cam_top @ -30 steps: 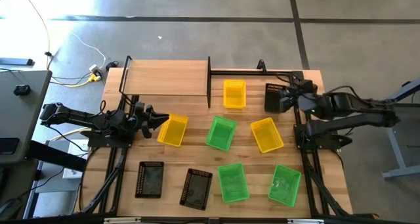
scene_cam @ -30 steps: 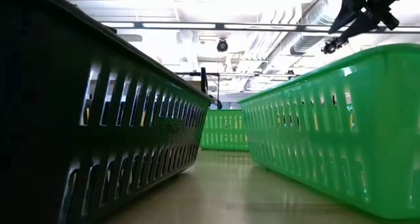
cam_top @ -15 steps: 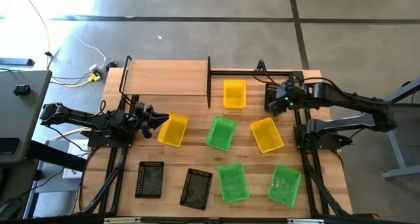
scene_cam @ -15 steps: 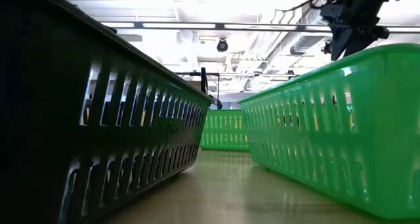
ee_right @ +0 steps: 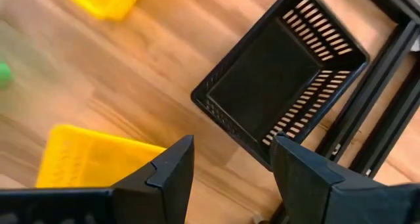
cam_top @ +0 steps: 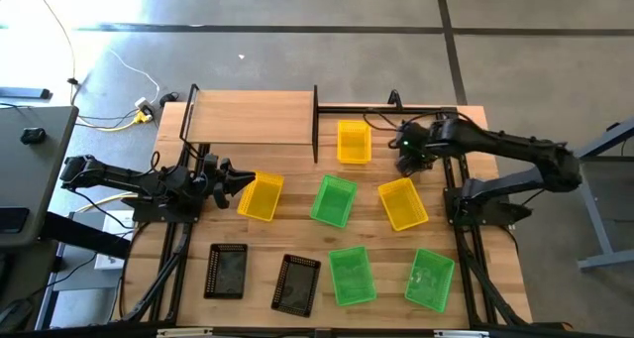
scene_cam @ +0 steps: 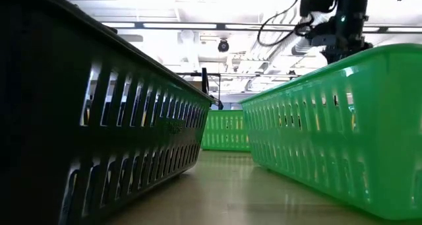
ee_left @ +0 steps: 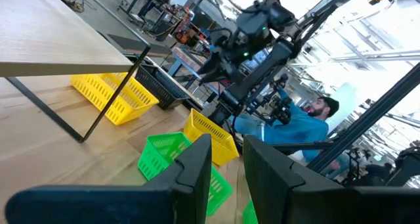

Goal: Stack baskets on shelf by color
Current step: Put the top right black bin on the shelf

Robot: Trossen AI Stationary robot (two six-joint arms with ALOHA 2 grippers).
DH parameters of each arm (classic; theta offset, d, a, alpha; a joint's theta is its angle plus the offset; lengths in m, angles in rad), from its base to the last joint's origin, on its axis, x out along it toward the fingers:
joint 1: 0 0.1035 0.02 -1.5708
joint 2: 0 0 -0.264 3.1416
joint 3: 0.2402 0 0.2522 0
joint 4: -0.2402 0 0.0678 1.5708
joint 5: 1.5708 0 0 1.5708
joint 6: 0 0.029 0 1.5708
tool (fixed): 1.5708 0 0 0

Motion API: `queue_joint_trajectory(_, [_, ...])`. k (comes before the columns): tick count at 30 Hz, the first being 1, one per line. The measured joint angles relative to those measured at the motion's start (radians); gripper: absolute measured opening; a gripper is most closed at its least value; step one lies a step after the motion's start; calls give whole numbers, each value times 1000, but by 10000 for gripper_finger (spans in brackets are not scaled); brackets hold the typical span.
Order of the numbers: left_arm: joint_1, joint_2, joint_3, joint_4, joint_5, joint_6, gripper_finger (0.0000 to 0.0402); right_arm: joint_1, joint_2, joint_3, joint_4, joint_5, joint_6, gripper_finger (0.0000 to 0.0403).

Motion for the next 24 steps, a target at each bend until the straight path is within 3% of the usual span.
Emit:
queue_joint_trajectory(12, [0, 0, 0, 0, 0, 0, 78, -1, 231, 0, -17, -31, -111, 185])
queue_joint_trajectory(24, [0, 0, 0, 0, 0, 1, 78, -1, 335, 0, -12, -20, -101, 185])
